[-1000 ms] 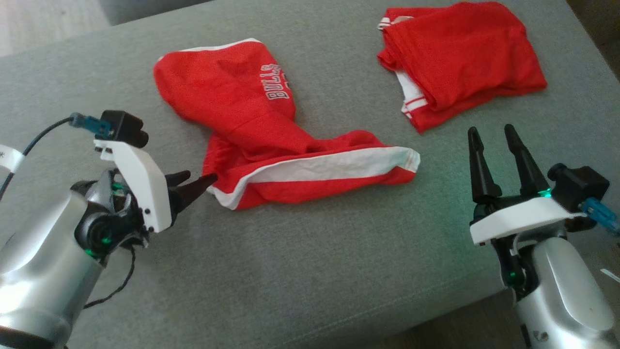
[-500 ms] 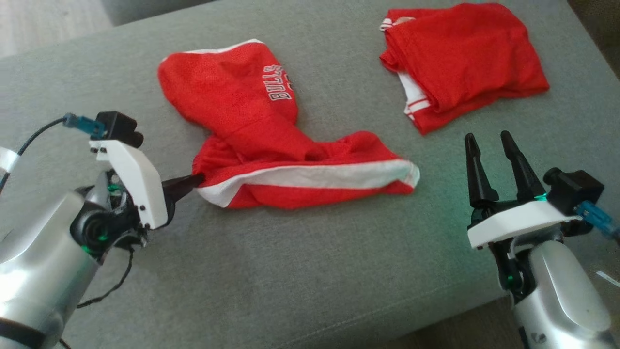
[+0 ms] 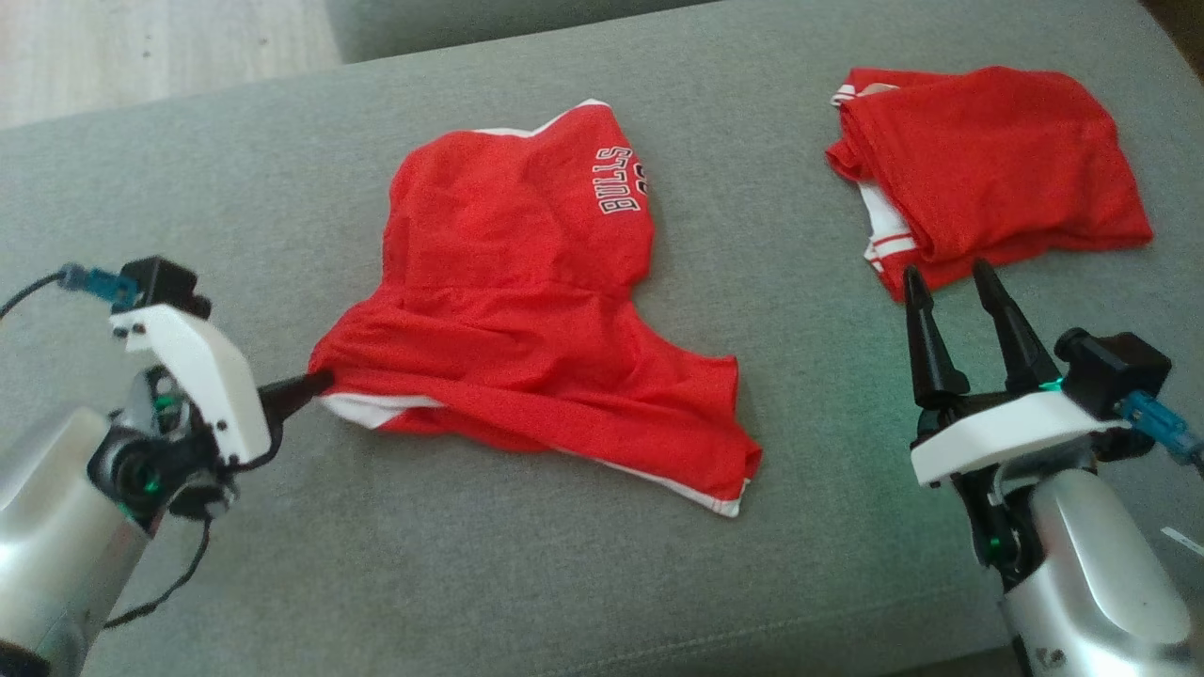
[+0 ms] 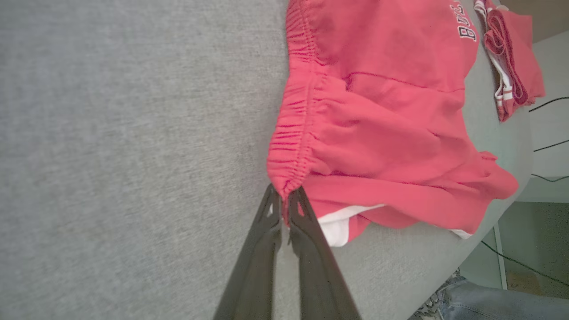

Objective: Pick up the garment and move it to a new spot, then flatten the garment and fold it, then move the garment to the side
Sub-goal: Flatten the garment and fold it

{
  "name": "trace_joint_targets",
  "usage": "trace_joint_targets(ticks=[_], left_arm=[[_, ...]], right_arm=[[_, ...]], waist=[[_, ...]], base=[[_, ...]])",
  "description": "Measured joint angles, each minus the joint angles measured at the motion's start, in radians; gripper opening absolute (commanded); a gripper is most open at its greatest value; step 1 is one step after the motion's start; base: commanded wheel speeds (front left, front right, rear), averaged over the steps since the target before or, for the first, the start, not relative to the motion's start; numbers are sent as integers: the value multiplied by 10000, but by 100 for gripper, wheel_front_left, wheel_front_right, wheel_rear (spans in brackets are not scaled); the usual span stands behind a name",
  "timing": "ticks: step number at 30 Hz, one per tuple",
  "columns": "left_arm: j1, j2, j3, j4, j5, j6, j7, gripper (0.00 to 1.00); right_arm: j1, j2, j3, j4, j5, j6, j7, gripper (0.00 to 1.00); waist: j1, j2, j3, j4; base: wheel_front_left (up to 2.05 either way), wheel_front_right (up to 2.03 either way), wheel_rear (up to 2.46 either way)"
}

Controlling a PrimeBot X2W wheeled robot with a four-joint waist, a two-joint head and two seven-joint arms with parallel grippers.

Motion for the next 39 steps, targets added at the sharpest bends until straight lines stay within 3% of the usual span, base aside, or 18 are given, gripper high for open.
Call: trace_joint_targets(ticks=[5, 6, 7, 8, 9, 15, 20, 23, 27, 28, 32, 35, 39], left_arm=[[347, 98, -10, 288, -138, -2, -171, 1], [396, 109, -31, 332, -138, 0, -213, 18], [415, 111, -42, 380, -138, -2, -270, 26], [421, 111, -44, 407, -140, -2, -347, 47], [423, 109, -44, 416, -140, 0, -445, 100], [464, 201, -261, -81, -36, 0, -1244, 100], [479, 851, -336, -738, 1246, 33, -3045, 100], [513, 1114, -178, -1223, 1906, 779, -4581, 100], [1122, 1097, 282, -2318, 2495, 2140, -6610, 100], [1767, 1085, 499, -2872, 2706, 2840, -7093, 100], [3272, 773, 1593, -4096, 3419, 3979, -7290, 100], [4332, 111, 3035, -5549, 4913, 4527, -7300, 100], [5502, -834, 4128, -6470, 5841, 4587, -7306, 100]], right_arm=[[8, -73, 10, 4, 0, 0, 92, 100], [9, -75, 12, 8, 0, 0, 94, 100], [10, -75, 13, 8, 0, 0, 134, 100], [14, -79, 19, 15, 0, 0, 178, 100], [18, -84, 35, 31, 4, 0, 184, 100], [49, -134, 63, 58, 81, 0, 268, 100], [361, -196, 61, 40, 79, 0, 286, 100], [558, -192, 61, 35, 81, 0, 286, 100], [724, -174, 81, 29, 102, 0, 288, 100], [824, -155, 111, 23, 102, 0, 299, 100], [998, -132, 234, 6, 102, 0, 476, 100], [1113, -146, 456, -35, 104, 0, 619, 100], [1253, -238, 568, -132, 226, 0, 729, 100]], waist=[[0, 0, -124, 251], [0, 0, -152, 284], [0, 0, -182, 318], [0, 0, -213, 349], [0, 0, -241, 382], [0, 0, -474, 612], [0, 0, -716, 903], [0, 0, -868, 1098], [0, 0, -1061, 1396], [0, 0, -1139, 1528], [0, 0, -1264, 1736], [-1, 0, -1317, 1826], [0, 0, -1325, 1888]], base=[[0, 0, 0], [0, 0, 0], [0, 0, 0], [0, 0, 0], [0, 0, 0], [0, 0, 0], [0, 0, 0], [0, 0, 0], [0, 0, 0], [0, 0, 0], [0, 0, 0], [0, 0, 0], [0, 0, 0]])
